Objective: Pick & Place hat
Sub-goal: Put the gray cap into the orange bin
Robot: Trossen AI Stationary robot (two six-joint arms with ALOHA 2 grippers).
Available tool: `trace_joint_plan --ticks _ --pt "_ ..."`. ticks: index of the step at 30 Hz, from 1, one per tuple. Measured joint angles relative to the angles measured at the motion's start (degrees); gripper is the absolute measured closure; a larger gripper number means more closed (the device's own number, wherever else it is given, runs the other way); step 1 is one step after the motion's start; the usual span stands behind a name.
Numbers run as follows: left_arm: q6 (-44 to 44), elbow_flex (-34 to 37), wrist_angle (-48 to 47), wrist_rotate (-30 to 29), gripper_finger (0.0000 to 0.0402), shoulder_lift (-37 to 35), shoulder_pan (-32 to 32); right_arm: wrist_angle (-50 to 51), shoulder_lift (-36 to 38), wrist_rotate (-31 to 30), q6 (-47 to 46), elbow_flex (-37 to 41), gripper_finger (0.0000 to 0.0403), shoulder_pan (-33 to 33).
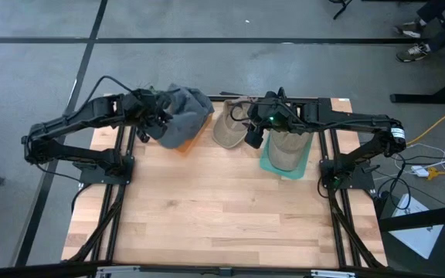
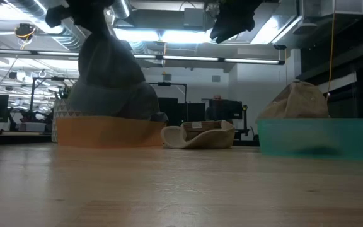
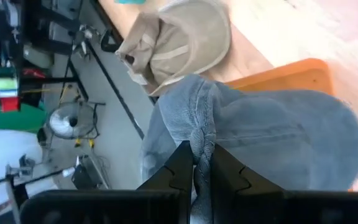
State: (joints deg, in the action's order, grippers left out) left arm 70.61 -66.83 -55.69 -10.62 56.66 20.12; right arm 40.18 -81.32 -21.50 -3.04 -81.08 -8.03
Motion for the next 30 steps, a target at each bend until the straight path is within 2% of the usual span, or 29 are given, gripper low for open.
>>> trace_joint_plan --ticks 9,14,23,30 --pt "5.3 5.5 7.9 -1.4 0.0384 -0.1 0.4 0.0 0.0 0.0 -5.3 0.0 0.0166 0.0" --pt "6.8 5.6 12.7 0.9 0.0384 -0.1 2.8 0.0 0.0 0.0 -5.9 0.0 0.0166 0.0" --pt "6.7 5.6 10.2 7.6 0.0384 -0.1 7.7 0.1 0.0 0.0 -6.9 0.0 0.0166 0.0" --pt "7.2 5.6 9.4 10.0 0.0384 0.5 10.9 0.5 0.0 0.0 -7.2 0.0 0.0166 0.0"
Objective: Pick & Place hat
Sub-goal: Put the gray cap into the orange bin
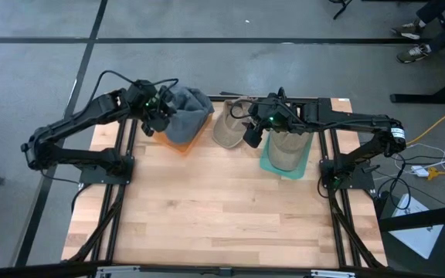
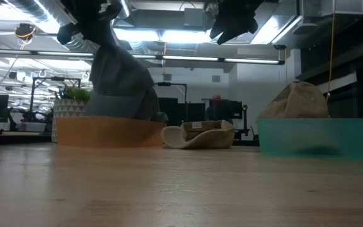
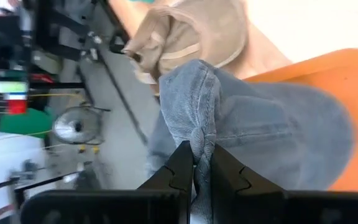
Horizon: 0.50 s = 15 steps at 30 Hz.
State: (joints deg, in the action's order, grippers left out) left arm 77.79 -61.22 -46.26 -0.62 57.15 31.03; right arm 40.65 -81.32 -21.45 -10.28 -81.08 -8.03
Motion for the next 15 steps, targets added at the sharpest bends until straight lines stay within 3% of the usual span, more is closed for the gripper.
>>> trace_joint_plan --ticks 15 --pt "0.6 0.0 -2.3 5.1 0.0377 7.6 5.0 0.0 -0.1 0.0 -0.1 0.0 0.0166 0.0"
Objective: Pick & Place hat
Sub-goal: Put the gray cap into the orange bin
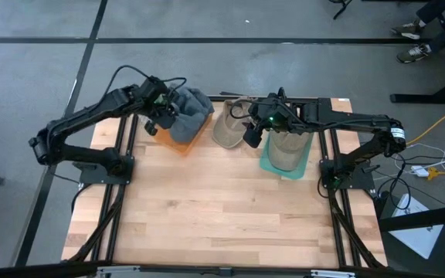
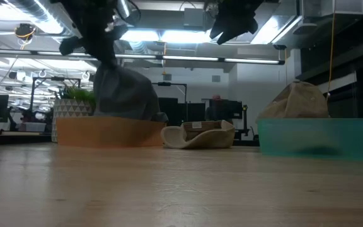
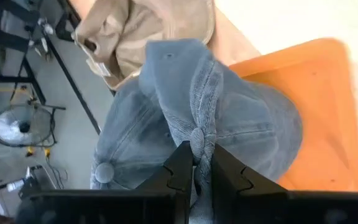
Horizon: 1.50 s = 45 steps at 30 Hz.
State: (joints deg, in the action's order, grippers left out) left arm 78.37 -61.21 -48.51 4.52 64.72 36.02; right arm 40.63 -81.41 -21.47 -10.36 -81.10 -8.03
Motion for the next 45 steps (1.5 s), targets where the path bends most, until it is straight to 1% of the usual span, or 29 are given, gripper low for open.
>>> trace_joint_plan --ticks 6,11,15,19,22,28,34,36,39,41,45 --pt "-2.5 0.0 3.0 -0.3 0.036 4.8 2.0 0.0 -0.9 0.0 -0.1 0.0 0.0166 0.0" --pt "-5.8 0.0 4.1 -0.4 0.0363 7.1 3.4 0.0 -2.5 0.0 -0.4 0.0 0.0166 0.0" --pt "-6.2 0.0 4.2 -0.4 0.0368 7.4 4.1 0.0 -3.9 0.8 -6.1 0.0 0.0166 0.0" --pt "-6.2 0.0 5.5 -0.4 0.0362 7.4 4.3 -0.2 -4.7 4.2 -14.8 0.0 0.0166 0.0" --pt "-7.9 0.0 9.0 -0.4 0.035 7.4 4.3 0.0 -4.9 6.5 -16.4 0.0 0.0166 0.0" --pt "-17.3 0.0 17.3 0.1 0.0319 7.4 4.3 -0.1 -4.8 8.4 -16.6 0.0 0.0166 0.0" --pt "-21.8 0.0 19.4 -0.8 0.0269 7.4 4.3 -0.1 -4.8 9.7 -16.5 0.0 0.0166 0.0" --pt "-23.6 0.0 19.4 -1.9 0.025 7.4 4.3 -0.1 -4.8 9.7 -16.4 0.0 0.0166 0.0" --pt "-25.2 0.0 19.9 -5.4 0.022 7.4 4.6 -0.1 -4.8 9.6 -16.2 0.0 0.0166 0.0" --pt "-26.4 0.0 20.6 -8.5 0.0202 7.4 5.2 0.0 -4.8 9.6 -16.2 0.0 0.0166 0.0" --pt "-29.3 0.0 22.4 -16.7 0.0176 7.4 6.7 0.0 -4.8 9.6 -16.2 0.0 0.0166 0.0"
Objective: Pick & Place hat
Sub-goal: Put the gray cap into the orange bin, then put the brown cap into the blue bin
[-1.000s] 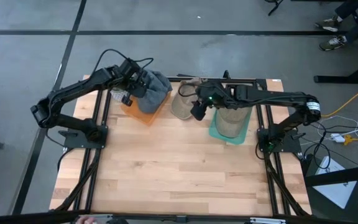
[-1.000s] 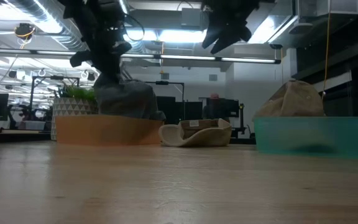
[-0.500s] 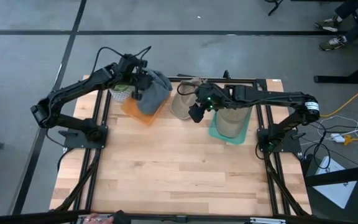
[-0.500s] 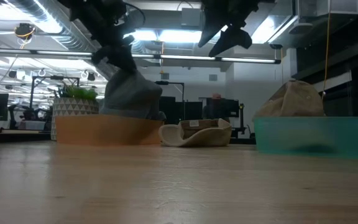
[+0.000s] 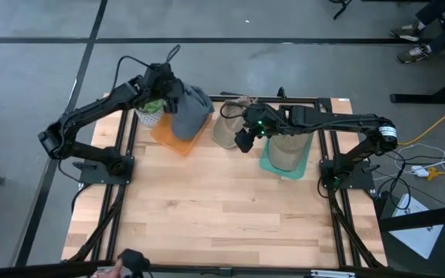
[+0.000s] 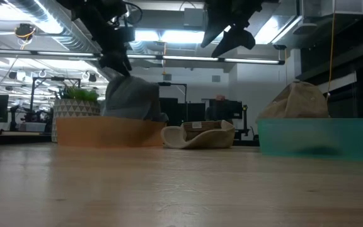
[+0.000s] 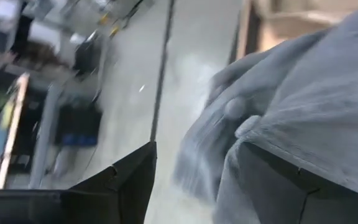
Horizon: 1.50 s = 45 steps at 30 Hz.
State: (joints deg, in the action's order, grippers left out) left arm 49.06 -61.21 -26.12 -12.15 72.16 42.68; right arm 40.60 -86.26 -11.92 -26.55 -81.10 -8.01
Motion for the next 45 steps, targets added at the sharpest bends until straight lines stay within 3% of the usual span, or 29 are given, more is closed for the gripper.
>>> trace_joint_plan --ticks 4,10,17,22,27,31,34,40,45 --pt "-4.9 0.0 1.4 -1.9 0.0165 -0.2 1.1 0.0 0.0 -0.4 -0.5 0.0 0.0166 0.0" --pt "-12.3 0.0 2.4 4.6 0.0167 -0.3 1.3 0.0 0.0 -2.1 -3.2 0.0 0.0166 0.0" --pt "-18.5 -0.9 4.2 5.0 0.0168 -2.1 1.3 0.0 0.0 -2.1 -6.0 0.0 0.0166 0.0" --pt "-21.5 -1.0 9.7 12.1 0.0169 -7.0 1.3 0.0 -0.2 -1.9 -4.9 0.0 0.0166 0.0" --pt "-24.8 -1.0 10.9 23.3 0.0169 -12.3 1.2 0.0 -1.5 1.0 5.7 0.0 0.0166 1.1" --pt "-28.0 -1.0 10.0 28.5 0.0169 -15.4 1.0 -0.4 -4.2 1.2 10.2 0.0 0.0166 2.7" --pt "-31.9 -1.0 8.5 28.7 0.0171 -16.7 0.0 -0.8 -7.1 1.2 0.8 0.0 0.0166 3.3" --pt "-38.1 -1.0 4.4 28.8 0.0172 -17.7 -2.0 -1.3 -13.5 1.6 -32.6 0.0 0.0166 2.4" --pt "-38.0 -1.0 1.5 28.2 0.0174 -17.3 -3.6 -6.0 -18.6 1.9 -42.8 0.0 0.0166 2.5"
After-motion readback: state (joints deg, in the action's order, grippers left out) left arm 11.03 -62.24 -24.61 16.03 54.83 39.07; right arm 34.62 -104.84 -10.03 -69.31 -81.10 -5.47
